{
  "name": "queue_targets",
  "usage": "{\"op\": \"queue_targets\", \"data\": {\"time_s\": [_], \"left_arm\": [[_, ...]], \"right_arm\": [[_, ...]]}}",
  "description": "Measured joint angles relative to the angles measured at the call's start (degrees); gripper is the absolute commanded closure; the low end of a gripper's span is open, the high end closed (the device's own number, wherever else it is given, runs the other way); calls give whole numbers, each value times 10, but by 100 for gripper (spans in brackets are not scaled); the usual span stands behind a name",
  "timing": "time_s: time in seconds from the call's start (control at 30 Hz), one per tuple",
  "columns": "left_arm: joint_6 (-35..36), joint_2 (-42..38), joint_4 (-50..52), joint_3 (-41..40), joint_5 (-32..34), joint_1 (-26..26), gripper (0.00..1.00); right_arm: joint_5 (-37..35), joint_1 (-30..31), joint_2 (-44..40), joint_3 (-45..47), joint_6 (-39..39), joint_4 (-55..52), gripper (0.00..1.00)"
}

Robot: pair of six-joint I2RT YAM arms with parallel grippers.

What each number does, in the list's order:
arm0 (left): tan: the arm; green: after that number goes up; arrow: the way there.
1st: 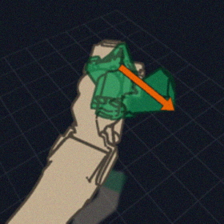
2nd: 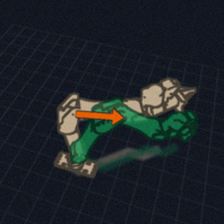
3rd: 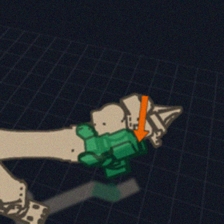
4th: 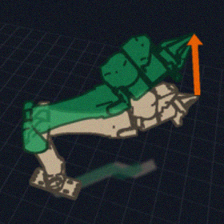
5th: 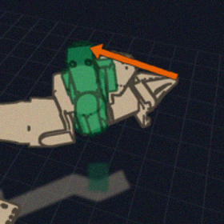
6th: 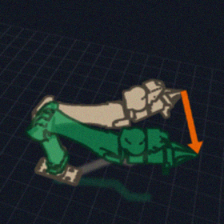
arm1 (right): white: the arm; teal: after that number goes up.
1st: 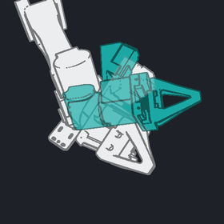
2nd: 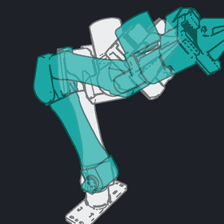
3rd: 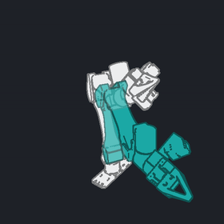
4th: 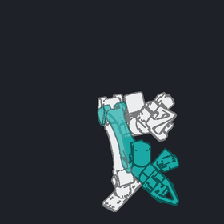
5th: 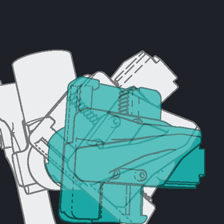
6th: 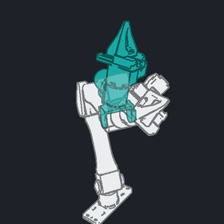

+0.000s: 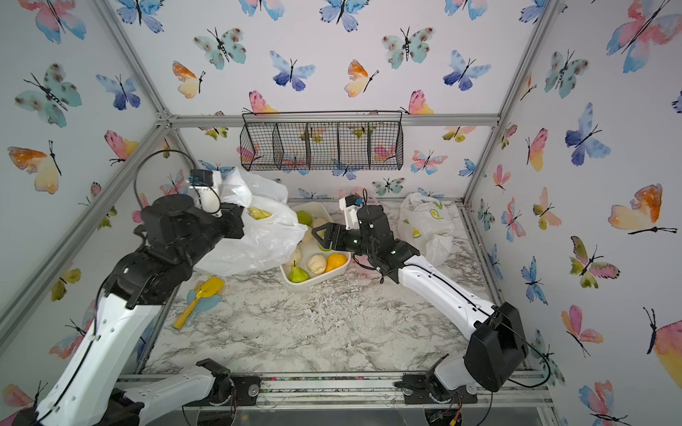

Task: Place the pears into plastic bags & tie knots
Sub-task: Adjust the plastic bag at the center of the board, then place the plastic bag at the center of the board.

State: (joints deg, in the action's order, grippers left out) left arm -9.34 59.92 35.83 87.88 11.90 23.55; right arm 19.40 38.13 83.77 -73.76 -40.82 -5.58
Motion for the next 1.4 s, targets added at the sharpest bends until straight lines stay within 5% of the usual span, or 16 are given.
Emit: {"op": "queue_targets", "data": {"time_s": [0.13, 0.4, 0.57, 0.77, 0.9, 1.23, 1.4], "left_arm": [[30, -37, 17, 9, 16, -72, 100], [71, -26, 37, -13, -1, -78, 99], [95, -31, 39, -97, -3, -81, 94], [127, -33, 28, -150, -37, -84, 94], [143, -37, -1, -184, -59, -85, 92], [139, -4, -73, -238, -158, -94, 86], [131, 25, -87, -231, -216, -106, 87]], "right_arm": [[-39, -33, 79, -123, 49, -66, 24], [-109, -49, 250, -157, 78, -97, 22], [-88, -138, 282, -133, 81, -88, 23], [-179, -213, 335, -207, 126, -164, 23], [-174, -167, 280, -200, 162, -189, 21], [-36, 74, 53, -92, 244, -102, 18], [-6, 112, 38, -66, 270, -54, 18]]}}
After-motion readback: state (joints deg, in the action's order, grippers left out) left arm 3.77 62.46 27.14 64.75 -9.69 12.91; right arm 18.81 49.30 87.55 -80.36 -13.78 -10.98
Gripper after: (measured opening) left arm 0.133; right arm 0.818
